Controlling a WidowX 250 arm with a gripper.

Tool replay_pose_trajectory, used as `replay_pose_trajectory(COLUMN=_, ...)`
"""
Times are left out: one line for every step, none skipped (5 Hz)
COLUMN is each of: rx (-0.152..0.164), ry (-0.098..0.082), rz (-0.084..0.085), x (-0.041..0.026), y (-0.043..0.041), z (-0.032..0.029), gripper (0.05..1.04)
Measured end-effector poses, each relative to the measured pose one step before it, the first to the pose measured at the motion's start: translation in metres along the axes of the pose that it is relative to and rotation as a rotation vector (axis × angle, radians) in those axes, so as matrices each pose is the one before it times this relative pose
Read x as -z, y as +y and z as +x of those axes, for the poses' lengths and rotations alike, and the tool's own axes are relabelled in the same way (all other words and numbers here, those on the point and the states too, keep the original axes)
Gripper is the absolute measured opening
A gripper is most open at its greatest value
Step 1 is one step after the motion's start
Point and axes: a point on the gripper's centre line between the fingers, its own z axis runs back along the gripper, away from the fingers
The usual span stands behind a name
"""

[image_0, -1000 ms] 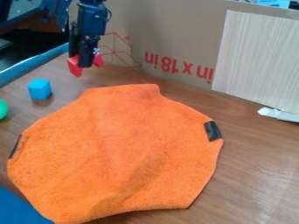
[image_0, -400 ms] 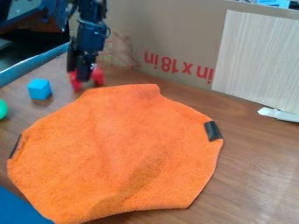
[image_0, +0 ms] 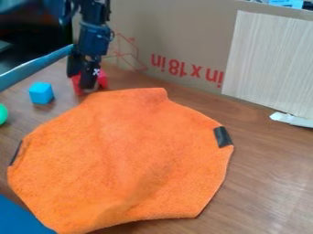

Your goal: Put the red object on the top left of the table

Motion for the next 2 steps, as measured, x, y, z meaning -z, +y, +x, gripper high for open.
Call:
replay_pose_trajectory(rx=0.0002, ry=-0.0787, rz=0.0273, x=-0.03208, y=-0.00572, z=-0.01041, gripper=1.001)
replay_pose_trajectory(rx=-0.0152, ry=-0.0894, rz=0.0540, x=-0.03829, y=-0.00682, z=-0.01397, gripper=1.001)
